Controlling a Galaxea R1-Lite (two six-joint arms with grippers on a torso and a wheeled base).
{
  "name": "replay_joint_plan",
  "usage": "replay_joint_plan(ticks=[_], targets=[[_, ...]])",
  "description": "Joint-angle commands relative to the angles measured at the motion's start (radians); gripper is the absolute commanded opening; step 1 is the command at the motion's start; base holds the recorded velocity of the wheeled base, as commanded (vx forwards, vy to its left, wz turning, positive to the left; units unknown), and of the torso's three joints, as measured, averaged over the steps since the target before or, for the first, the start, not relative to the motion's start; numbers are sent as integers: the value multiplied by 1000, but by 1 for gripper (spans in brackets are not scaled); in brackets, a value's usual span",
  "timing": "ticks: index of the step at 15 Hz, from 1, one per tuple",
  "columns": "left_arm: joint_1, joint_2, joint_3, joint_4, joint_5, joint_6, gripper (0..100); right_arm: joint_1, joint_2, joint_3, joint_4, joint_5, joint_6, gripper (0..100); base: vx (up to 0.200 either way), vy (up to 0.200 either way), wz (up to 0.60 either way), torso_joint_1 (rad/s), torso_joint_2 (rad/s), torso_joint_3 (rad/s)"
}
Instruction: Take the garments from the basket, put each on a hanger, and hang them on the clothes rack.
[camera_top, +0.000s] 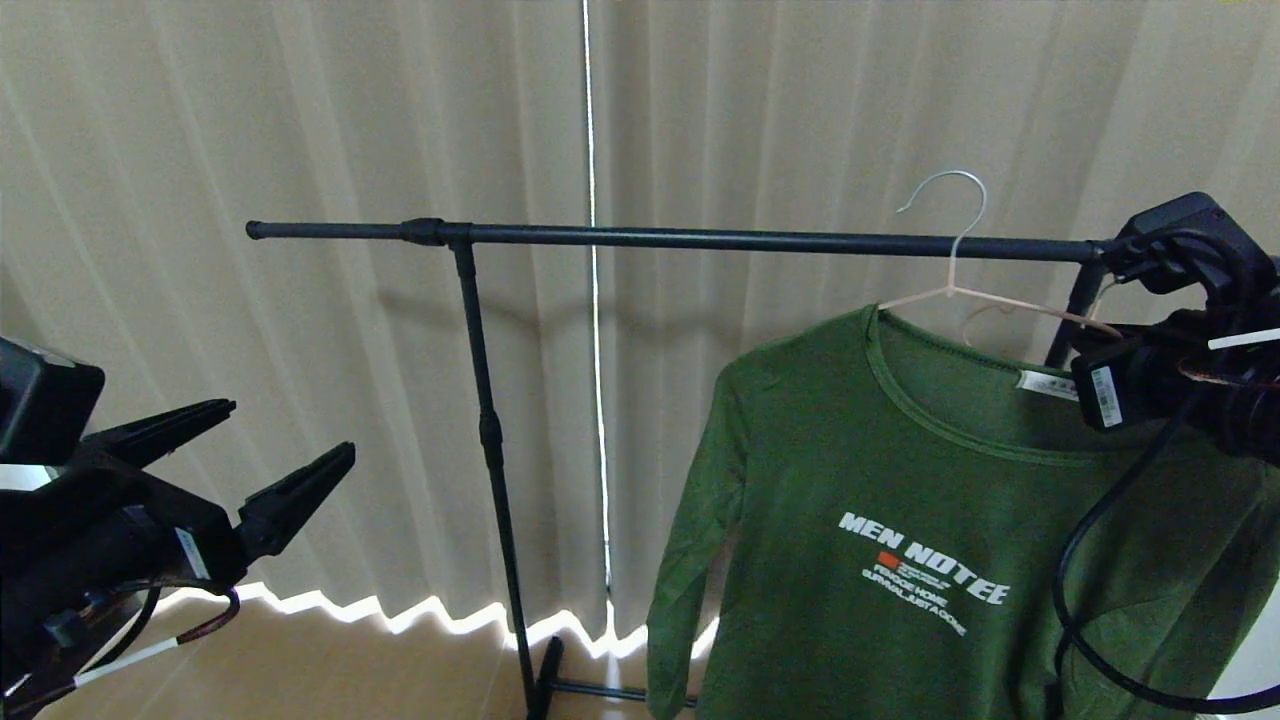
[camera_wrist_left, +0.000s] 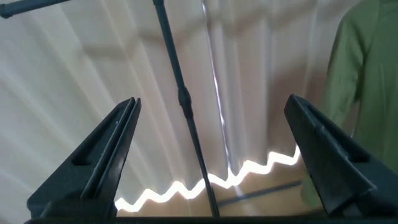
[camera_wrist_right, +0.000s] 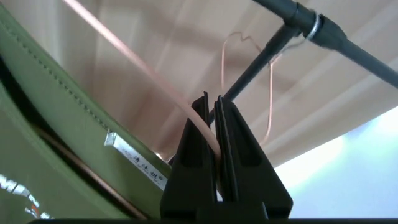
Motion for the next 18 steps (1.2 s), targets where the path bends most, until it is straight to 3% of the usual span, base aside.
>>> replay_joint_plan(ticks=[1, 6, 11, 15, 18], targets=[[-14, 7, 5, -2, 0, 1, 100, -2, 9, 0, 0, 0, 0, 0, 200, 0, 0, -2, 2, 2], [-26, 5, 10, -2, 0, 2, 100, -2, 58, -2, -4, 0, 39, 0, 200, 0, 0, 2, 3, 3], [-26, 7, 39, -25, -1, 9, 100, -18, 129, -31, -9, -2, 43, 0, 0, 0, 0, 0, 0, 0], [-26, 10, 43, -25, -1, 9, 100, -45, 248, -120, -11, -5, 49, 0, 0, 0, 0, 0, 0, 0], [-26, 8, 43, -25, -1, 9, 100, -48, 326, -160, -12, -86, 52, 0, 0, 0, 0, 0, 0, 0]])
